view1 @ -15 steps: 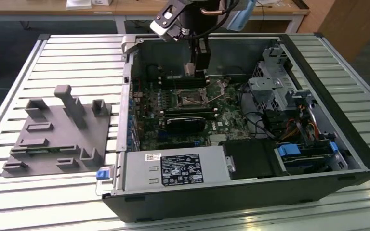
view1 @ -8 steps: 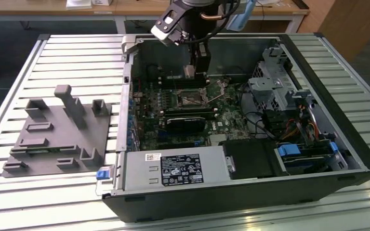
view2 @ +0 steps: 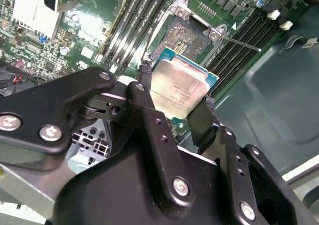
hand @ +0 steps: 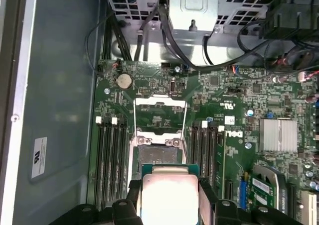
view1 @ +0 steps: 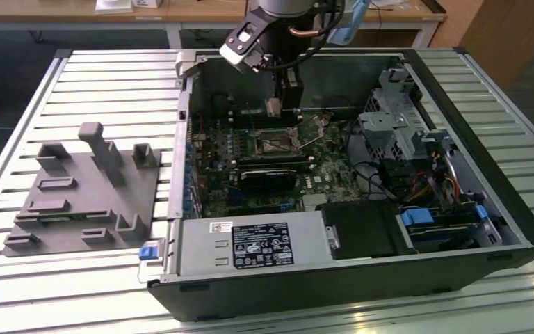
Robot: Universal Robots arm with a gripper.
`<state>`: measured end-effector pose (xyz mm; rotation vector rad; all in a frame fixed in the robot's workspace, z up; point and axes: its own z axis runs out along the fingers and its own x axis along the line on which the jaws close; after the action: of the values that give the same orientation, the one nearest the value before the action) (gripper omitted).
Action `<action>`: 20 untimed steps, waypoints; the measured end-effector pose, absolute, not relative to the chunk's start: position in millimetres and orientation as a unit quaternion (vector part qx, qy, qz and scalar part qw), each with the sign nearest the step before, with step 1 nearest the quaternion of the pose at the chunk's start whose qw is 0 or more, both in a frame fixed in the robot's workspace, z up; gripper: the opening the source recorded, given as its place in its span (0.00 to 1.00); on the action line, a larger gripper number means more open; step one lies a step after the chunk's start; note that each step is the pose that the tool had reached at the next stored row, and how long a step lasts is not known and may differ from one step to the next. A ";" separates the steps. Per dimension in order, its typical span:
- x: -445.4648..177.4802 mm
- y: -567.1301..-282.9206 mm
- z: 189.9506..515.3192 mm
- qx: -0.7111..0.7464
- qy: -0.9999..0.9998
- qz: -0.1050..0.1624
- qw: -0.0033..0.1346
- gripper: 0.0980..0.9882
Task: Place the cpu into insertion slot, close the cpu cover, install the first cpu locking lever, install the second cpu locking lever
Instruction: 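Place the cpu into insertion slot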
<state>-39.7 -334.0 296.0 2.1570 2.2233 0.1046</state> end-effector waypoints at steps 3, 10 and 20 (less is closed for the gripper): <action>-39.6 -333.0 290.7 0.696 0.717 0.034 0.021 0.50; -39.6 -332.6 282.8 0.696 0.717 0.035 0.023 0.50; -39.5 -330.0 268.0 0.695 0.718 0.036 0.025 0.50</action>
<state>-39.5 -330.0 268.0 2.1495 2.2189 0.1105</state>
